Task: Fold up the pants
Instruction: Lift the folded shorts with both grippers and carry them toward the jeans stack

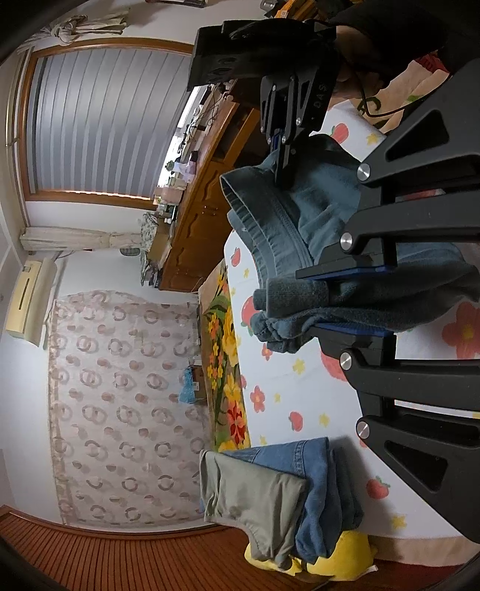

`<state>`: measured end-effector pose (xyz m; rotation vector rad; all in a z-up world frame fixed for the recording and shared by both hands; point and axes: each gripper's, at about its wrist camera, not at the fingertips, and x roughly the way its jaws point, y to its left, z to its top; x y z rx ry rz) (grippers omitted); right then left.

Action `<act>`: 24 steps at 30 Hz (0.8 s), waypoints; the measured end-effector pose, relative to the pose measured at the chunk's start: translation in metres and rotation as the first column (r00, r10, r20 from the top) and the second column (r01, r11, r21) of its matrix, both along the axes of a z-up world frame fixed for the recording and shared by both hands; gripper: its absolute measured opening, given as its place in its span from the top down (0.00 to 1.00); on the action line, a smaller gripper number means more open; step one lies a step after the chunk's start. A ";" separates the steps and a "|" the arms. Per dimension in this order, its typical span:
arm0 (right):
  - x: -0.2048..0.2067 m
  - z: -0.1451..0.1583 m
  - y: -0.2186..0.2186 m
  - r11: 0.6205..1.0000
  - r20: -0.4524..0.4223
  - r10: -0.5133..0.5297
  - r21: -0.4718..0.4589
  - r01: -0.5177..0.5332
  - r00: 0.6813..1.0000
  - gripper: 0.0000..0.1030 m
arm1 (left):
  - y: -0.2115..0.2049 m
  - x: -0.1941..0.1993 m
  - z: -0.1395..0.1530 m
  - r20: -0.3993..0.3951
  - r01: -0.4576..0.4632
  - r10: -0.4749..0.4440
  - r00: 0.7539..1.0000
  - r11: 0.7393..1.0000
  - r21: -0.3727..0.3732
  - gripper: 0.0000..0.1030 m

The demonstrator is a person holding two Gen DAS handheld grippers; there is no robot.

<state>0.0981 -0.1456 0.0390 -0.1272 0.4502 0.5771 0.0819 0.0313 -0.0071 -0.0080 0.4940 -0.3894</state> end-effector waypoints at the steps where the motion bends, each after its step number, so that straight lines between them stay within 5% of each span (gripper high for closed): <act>1: 0.002 0.001 0.002 1.000 0.002 0.005 -0.002 -0.005 1.000 0.91 | 0.002 0.002 0.001 0.000 -0.005 0.005 1.000 1.000 0.000 0.79; 24: 0.098 0.034 0.061 0.991 0.030 0.127 -0.047 -0.126 0.991 0.91 | 0.067 0.059 0.026 0.020 -0.137 0.138 0.990 0.990 -0.021 0.79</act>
